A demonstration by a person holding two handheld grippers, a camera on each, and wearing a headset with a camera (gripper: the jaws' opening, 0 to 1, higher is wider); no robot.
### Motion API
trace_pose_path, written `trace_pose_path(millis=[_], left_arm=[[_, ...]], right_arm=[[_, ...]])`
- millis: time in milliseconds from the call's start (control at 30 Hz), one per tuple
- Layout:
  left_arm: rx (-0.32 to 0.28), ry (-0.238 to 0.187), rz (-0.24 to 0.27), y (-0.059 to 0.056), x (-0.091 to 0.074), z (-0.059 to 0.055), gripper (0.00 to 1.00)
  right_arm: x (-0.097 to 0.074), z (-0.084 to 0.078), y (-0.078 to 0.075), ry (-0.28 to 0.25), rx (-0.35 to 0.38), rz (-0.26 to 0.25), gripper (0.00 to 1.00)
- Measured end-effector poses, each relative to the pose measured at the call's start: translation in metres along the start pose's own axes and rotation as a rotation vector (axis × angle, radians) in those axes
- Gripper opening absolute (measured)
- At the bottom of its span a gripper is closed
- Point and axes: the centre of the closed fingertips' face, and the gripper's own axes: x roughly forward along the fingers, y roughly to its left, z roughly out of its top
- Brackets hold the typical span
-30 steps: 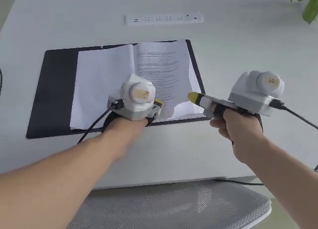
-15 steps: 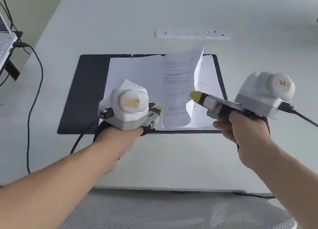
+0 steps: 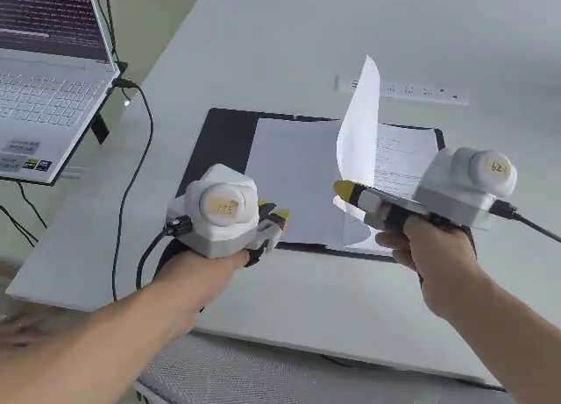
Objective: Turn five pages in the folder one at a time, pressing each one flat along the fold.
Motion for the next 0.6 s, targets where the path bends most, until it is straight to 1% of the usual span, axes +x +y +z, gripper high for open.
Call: trace_pose_path(millis=[100,167,267,367,467,500,533,567,600], left_arm=[[-0.012,-0.008,0.01,0.013,-0.016,0.001,0.12],[-0.031,-0.016,0.016,0.02,-0.024,0.002,0.12],[-0.03,-0.018,0.027,0.03,-0.033,0.001,0.12],[-0.046,-0.026,0.049,0.042,-0.044,0.0,0.11],[-0.059,-0.022,0.061,0.051,-0.051,-0.005,0.11],[-0.062,-0.023,0.066,0.053,-0.053,-0.007,0.11],[-0.068,-0.027,0.073,0.057,-0.057,-0.008,0.11],[-0.073,-0.025,0.076,0.059,-0.058,-0.01,0.11],[-0.076,-0.024,0.078,0.062,-0.061,-0.012,0.11]], right_arm=[[0.016,-0.008,0.006,0.03,0.001,0.003,0.0],[0.024,-0.013,0.007,0.045,0.004,-0.001,0.0],[0.038,-0.023,0.01,0.071,0.016,-0.01,0.0],[0.049,-0.031,0.015,0.096,0.016,-0.013,0.0],[0.059,-0.04,0.02,0.118,0.024,-0.013,0.0],[0.067,-0.041,0.014,0.13,0.025,-0.01,0.0],[0.07,-0.044,0.014,0.14,0.03,-0.008,0.0],[0.078,-0.047,0.011,0.147,0.032,-0.006,0.0],[0.081,-0.049,0.013,0.154,0.032,-0.006,0.0]])
